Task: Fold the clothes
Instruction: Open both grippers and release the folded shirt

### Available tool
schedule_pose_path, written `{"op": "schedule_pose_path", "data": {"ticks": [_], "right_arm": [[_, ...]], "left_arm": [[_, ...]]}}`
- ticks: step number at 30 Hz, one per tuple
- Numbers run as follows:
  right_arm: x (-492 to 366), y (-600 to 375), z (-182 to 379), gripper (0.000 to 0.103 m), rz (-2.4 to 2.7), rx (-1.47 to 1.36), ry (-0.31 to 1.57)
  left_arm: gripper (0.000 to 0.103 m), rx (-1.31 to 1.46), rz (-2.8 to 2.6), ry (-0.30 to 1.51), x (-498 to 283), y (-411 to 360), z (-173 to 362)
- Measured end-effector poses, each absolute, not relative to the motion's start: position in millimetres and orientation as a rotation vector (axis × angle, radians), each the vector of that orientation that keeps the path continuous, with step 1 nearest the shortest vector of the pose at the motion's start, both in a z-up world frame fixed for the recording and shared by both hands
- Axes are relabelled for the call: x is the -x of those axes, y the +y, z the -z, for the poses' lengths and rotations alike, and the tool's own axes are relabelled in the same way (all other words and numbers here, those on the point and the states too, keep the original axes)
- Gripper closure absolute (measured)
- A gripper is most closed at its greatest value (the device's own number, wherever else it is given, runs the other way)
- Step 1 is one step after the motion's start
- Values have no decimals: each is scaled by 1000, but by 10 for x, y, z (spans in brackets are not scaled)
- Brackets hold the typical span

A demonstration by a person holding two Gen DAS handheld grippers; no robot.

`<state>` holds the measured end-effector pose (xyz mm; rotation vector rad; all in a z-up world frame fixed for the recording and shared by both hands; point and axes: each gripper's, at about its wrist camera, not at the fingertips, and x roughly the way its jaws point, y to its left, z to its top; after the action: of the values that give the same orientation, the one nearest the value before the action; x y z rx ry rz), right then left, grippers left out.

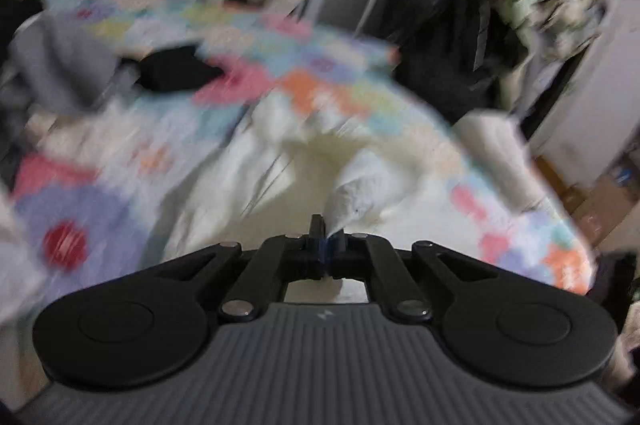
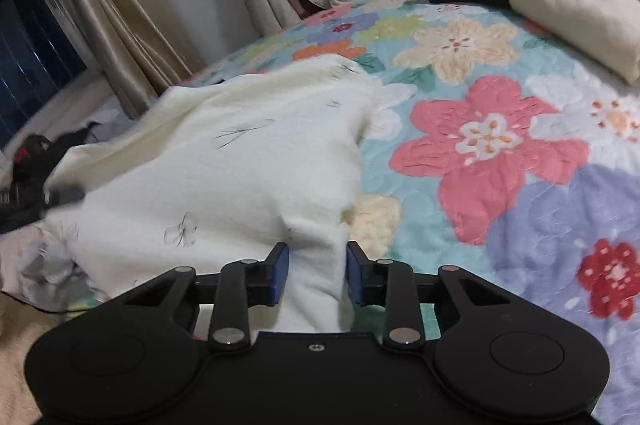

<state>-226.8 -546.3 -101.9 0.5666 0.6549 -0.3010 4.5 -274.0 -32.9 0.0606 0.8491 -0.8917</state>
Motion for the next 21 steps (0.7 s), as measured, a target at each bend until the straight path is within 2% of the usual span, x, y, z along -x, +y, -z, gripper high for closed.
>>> {"op": "schedule_pose_path", "data": {"ticks": [3, 4, 5, 6, 8, 10, 13, 16, 19, 21], "right_arm": [[2274, -5486, 1038, 68, 303, -593, 652], [2277, -5493, 1043, 68, 301, -604, 649], [2279, -5500, 1049, 68, 300, -615, 645], [2282, -5508, 1055, 68, 298, -626, 642], [2288, -5523, 1066, 67, 295, -648, 635], [2294, -5537, 1077, 66, 292, -670, 629], [2302, -5560, 1094, 64, 287, -703, 619], [2249, -5524, 1129, 61, 275, -697, 629], [2200, -5494, 1156, 58, 267, -676, 638], [2178, -5498, 1175, 57, 257, -673, 641]], "left_arm": [[89, -158, 800, 926, -138, -2897, 447], [82, -137, 803, 915, -153, -2909, 401], [72, -110, 807, 898, -164, -2916, 344], [66, -91, 823, 866, -167, -2932, 259], [45, -71, 851, 807, -193, -3024, 99], [39, -63, 882, 762, -258, -3179, -26], [24, -91, 954, 729, -472, -3580, -34], [19, -158, 989, 776, -734, -4064, 213], [19, -265, 972, 836, -935, -4471, 525], [24, -289, 993, 868, -1016, -4652, 743]]}}
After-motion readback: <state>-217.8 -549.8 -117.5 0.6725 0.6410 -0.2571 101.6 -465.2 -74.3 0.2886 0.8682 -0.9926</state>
